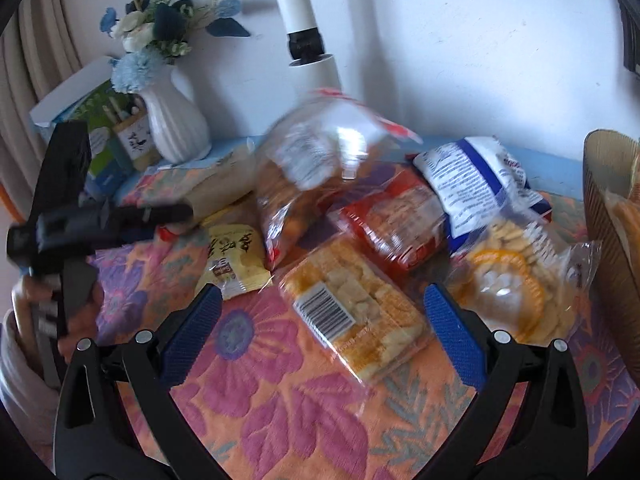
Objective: Organize snacks
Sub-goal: 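Move both tools back to the snack pile, then grasp the beige printed bread bag with the left tool while the right tool grasps the square cracker pack, then carry both packs over the amber bowl and open both tools to drop them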
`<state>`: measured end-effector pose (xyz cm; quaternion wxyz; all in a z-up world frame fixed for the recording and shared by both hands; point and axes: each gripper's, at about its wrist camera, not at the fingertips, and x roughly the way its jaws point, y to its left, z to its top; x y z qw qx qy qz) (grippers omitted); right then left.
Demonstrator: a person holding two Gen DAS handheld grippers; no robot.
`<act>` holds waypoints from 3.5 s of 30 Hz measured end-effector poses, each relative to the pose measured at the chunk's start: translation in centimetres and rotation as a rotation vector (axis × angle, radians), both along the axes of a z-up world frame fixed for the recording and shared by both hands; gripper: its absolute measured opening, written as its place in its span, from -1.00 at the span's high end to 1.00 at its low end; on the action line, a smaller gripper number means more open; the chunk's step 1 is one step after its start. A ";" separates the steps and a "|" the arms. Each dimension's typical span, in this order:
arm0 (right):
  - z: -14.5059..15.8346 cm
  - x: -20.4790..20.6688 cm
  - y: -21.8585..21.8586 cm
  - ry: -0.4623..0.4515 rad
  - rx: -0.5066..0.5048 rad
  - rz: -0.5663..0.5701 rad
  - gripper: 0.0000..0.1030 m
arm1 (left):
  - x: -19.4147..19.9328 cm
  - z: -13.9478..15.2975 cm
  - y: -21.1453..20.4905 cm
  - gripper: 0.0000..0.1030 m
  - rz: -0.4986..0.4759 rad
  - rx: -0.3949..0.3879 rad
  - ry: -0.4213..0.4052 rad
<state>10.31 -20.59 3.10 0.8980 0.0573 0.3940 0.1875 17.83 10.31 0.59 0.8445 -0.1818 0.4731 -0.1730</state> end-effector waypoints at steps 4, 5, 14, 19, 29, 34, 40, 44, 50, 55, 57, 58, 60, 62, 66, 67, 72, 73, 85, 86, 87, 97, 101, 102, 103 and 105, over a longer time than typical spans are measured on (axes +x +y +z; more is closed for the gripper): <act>0.2 -0.1 -0.7 0.006 0.015 0.010 -0.94 | -3.8 0.5 -2.2 -0.89 -0.224 -0.033 -0.020; 0.1 -0.2 -0.8 0.007 0.006 0.011 -0.94 | -5.0 0.9 -2.8 -0.89 -0.301 -0.031 -0.035; -1.4 1.0 0.7 0.015 -0.115 0.047 -0.94 | -1.9 4.8 -3.1 -0.90 -0.198 0.263 -0.210; -2.5 1.7 0.7 0.038 -0.127 0.041 -0.94 | 2.2 2.3 -3.6 -0.90 -0.317 0.256 -0.113; -2.1 0.8 1.6 0.001 -0.135 0.046 -0.05 | 2.6 -0.1 -4.7 -0.61 -0.332 0.318 -0.175; -1.3 -0.9 1.2 -0.013 -0.065 0.047 0.03 | 0.8 0.6 -4.1 -0.49 -0.243 0.376 -0.200; 0.5 -4.8 -0.2 -0.059 -0.082 -0.012 0.03 | -3.4 3.3 -3.3 -0.49 -0.198 0.366 -0.221; 1.0 -7.2 -1.2 -0.075 -0.156 -0.078 0.03 | -7.4 5.5 -2.8 -0.50 -0.185 0.333 -0.224; 0.7 -9.1 -3.2 -0.056 -0.193 -0.165 0.03 | -11.4 4.6 -5.8 -0.50 -0.197 0.310 -0.184; 0.2 -10.0 -4.6 -0.033 -0.190 -0.184 0.02 | -15.1 3.0 -9.9 -0.50 -0.254 0.337 -0.193; -0.3 -10.1 -5.0 -0.014 -0.201 -0.187 0.00 | -15.9 2.6 -11.4 -0.50 -0.275 0.393 -0.217; -0.4 -10.0 -5.1 -0.009 -0.199 -0.187 -0.02 | -16.2 2.4 -12.0 -0.51 -0.287 0.406 -0.226; -0.8 -10.0 -5.5 0.004 -0.180 -0.185 -0.06 | -16.4 1.9 -12.8 -0.51 -0.304 0.412 -0.224; -1.1 -9.7 -5.7 0.009 -0.171 -0.183 -0.09 | -16.2 1.6 -13.6 -0.51 -0.309 0.417 -0.218; -1.6 -9.3 -5.6 0.026 -0.162 -0.162 -0.43 | -15.8 0.6 -14.4 -0.52 -0.325 0.414 -0.205; -1.8 -9.1 -5.5 0.037 -0.165 -0.155 -0.43 | -15.7 0.4 -14.5 -0.52 -0.328 0.413 -0.200; -1.7 -9.1 -5.0 0.021 -0.186 -0.152 0.06 | -15.4 -0.6 -15.1 -0.75 -0.334 0.449 -0.208; -1.5 -9.3 -5.0 0.008 -0.173 -0.140 0.08 | -15.3 -0.7 -15.1 -0.79 -0.326 0.456 -0.205; 5.4 -10.4 -7.8 -0.144 0.047 -0.133 0.08 | -15.7 3.4 -14.9 -0.47 -0.264 0.430 -0.285; 6.1 -10.3 -8.3 -0.155 0.051 -0.136 0.08 | -15.6 4.2 -14.9 -0.48 -0.258 0.421 -0.295; 7.0 -10.1 -9.0 -0.167 0.054 -0.141 0.08 | -15.4 5.3 -15.1 -0.48 -0.251 0.407 -0.304; 10.0 -6.5 -20.4 -0.166 0.139 -0.343 0.08 | -11.8 13.0 -21.8 -0.48 -0.281 0.302 -0.372; 8.8 -5.7 -25.5 -0.122 0.183 -0.448 0.08 | -10.1 14.5 -26.7 -0.48 -0.339 0.255 -0.385; 8.5 -5.6 -26.4 -0.112 0.192 -0.467 0.08 | -9.6 14.6 -28.2 -0.48 -0.361 0.237 -0.383; 8.2 -5.6 -27.2 -0.105 0.196 -0.484 0.08 | -9.0 14.7 -29.7 -0.48 -0.381 0.225 -0.380; 7.5 -5.3 -28.7 -0.090 0.186 -0.519 0.08 | -8.2 14.6 -32.2 -0.48 -0.415 0.204 -0.373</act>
